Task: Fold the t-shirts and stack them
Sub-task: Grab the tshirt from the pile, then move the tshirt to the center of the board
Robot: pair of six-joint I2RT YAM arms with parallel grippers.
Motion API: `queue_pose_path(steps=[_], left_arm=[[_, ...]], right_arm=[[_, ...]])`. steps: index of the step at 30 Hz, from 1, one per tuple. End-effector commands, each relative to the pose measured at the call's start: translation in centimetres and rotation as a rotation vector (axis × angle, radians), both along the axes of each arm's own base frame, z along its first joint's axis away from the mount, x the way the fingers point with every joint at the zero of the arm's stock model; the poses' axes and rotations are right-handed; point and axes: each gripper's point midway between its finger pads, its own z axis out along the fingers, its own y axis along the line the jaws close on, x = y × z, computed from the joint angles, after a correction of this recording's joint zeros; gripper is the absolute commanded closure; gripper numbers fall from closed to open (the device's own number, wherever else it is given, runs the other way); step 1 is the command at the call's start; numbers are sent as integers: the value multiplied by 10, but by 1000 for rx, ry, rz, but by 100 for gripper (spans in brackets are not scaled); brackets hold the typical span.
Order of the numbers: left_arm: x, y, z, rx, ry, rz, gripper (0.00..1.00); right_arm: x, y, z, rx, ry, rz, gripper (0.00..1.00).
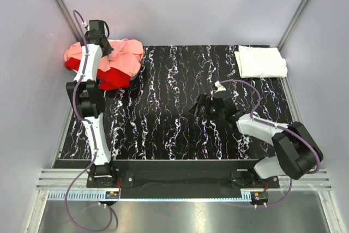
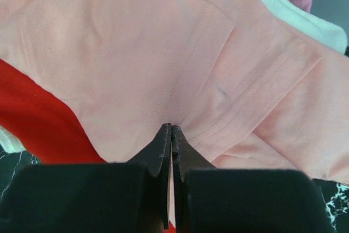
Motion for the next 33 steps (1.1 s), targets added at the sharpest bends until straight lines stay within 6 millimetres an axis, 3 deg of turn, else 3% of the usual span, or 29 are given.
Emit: queue_pose_path(steps=[1, 3, 4, 6, 7, 8, 9, 12, 13, 14, 16, 18, 19, 20, 22, 23, 25, 27, 28, 29, 31, 33], left_arm=[[-2, -3, 141, 2, -318, 21, 100], [-6, -20, 186, -73, -429, -2, 100], [-15, -31, 232, -119, -533, -30, 100], [-29, -57, 283, -247, -660, -86, 100], [-52, -78, 335, -285, -784, -148, 100], [-65, -92, 360, -336, -847, -187, 100], [-92, -108, 410, -357, -982, -249, 100], [-142, -159, 476, -492, -1146, -469, 100], [-169, -171, 512, -524, -1251, -551, 100], [-190, -186, 527, -620, -1266, -649, 100], [-228, -198, 561, -694, -1377, -787, 100], [-255, -210, 574, -795, -1395, -906, 100], [-257, -213, 574, -831, -1381, -932, 100], [-263, -220, 570, -870, -1340, -979, 100], [-254, -229, 549, -893, -1227, -989, 100], [-252, -233, 539, -884, -1191, -1000, 100], [-249, -244, 511, -903, -1086, -1018, 100], [-253, -256, 488, -914, -1007, -1050, 100], [-260, -264, 478, -899, -963, -1108, 100], [-263, -270, 469, -887, -923, -1136, 95], [-255, -283, 420, -838, -759, -1100, 84], [-257, -302, 365, -824, -586, -1077, 83]], right_arm=[[11, 9, 16, 24, -42, -1, 0], [11, 8, 16, 23, -41, -5, 0], [11, 8, 16, 21, -42, -5, 0], [11, 7, 17, 23, -46, -12, 0], [11, 7, 17, 23, -46, -14, 0], [11, 6, 17, 23, -46, -15, 0], [11, 6, 18, 22, -50, -16, 0], [11, 1, 20, 23, -66, -44, 0], [8, -2, 17, 22, -63, -53, 0], [8, -4, 24, 34, -83, -64, 0], [9, -9, 28, 44, -108, -90, 0], [8, -15, 33, 49, -136, -115, 0], [7, -16, 34, 53, -143, -124, 0], [6, -22, 36, 52, -155, -142, 0], [2, -30, 34, 52, -155, -178, 0], [3, -40, 48, 59, -201, -226, 0], [-6, -58, 47, 40, -202, -294, 0], [-14, -83, 70, 53, -265, -390, 0], [-20, -97, 91, 101, -327, -448, 0], [-30, -108, 86, 66, -305, -467, 0], [-39, -124, 110, 84, -345, -517, 0], [-57, -148, 129, 73, -375, -573, 0]])
